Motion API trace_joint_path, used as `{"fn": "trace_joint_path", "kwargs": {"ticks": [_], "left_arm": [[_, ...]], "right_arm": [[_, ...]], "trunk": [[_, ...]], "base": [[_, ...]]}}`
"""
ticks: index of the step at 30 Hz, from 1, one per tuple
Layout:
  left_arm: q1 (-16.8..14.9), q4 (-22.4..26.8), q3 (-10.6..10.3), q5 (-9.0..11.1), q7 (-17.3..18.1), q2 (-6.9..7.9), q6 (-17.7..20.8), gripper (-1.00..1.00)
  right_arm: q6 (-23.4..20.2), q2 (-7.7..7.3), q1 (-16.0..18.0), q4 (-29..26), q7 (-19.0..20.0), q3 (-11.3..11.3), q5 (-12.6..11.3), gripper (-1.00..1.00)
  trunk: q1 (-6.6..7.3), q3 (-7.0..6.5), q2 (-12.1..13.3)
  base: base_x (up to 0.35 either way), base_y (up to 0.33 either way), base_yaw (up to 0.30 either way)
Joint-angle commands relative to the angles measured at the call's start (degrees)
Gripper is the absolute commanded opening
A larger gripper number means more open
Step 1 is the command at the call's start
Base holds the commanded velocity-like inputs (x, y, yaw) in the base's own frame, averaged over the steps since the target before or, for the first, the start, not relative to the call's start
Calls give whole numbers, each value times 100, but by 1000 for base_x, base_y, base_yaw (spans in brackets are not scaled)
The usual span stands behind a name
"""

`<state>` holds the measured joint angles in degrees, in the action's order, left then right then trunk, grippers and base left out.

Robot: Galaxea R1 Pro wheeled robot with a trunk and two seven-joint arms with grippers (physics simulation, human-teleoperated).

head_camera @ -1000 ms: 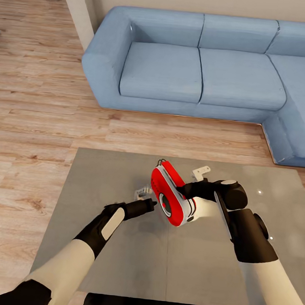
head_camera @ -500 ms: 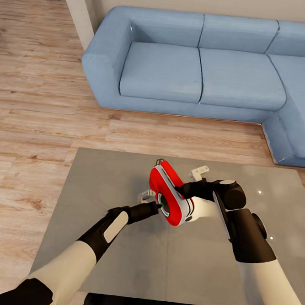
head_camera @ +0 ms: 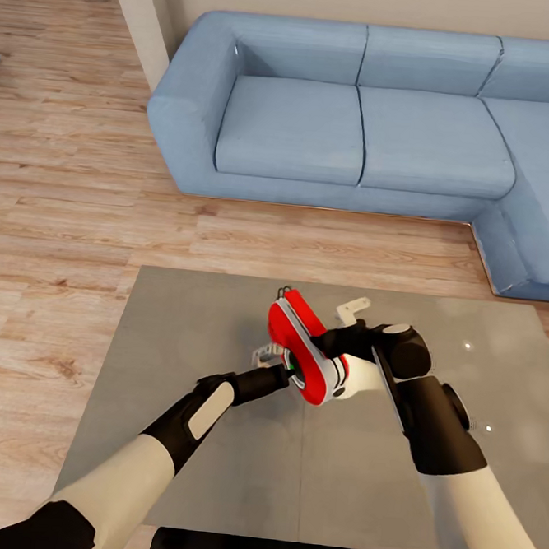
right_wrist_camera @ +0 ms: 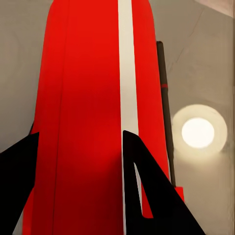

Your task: Turn on the radio receiver that's on the table in the living room.

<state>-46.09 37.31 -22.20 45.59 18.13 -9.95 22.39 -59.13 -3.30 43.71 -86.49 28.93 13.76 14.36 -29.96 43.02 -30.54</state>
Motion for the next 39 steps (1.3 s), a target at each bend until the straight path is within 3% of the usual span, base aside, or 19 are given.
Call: {"fn": "trace_joint_path", "kwargs": {"ticks": [1,17,24,35,39], "left_arm": [[-2,26,9,92,21,-4,12,-100],[3,69,-4,87,25,-4,11,-100],[4,66,-4,91,24,-4,11,-100],[4,66,-12,77,81,-4,11,-100],[4,66,-46,74,93,-4,11,-100]], "right_arm": [[-87,0,-3,3,181,39,-311,-100],[-87,-108,-2,22,57,23,-255,-100],[-87,-225,-3,10,60,-320,-235,-100],[-87,-502,-2,9,52,-357,-225,-100],[-87,-549,-3,9,52,-399,-8,-100]], "trunk": [[0,0,0],[0,0,0],[0,0,0],[0,0,0],[0,0,0]], "base": [[0,0,0],[0,0,0],[0,0,0],[0,0,0],[0,0,0]]}}
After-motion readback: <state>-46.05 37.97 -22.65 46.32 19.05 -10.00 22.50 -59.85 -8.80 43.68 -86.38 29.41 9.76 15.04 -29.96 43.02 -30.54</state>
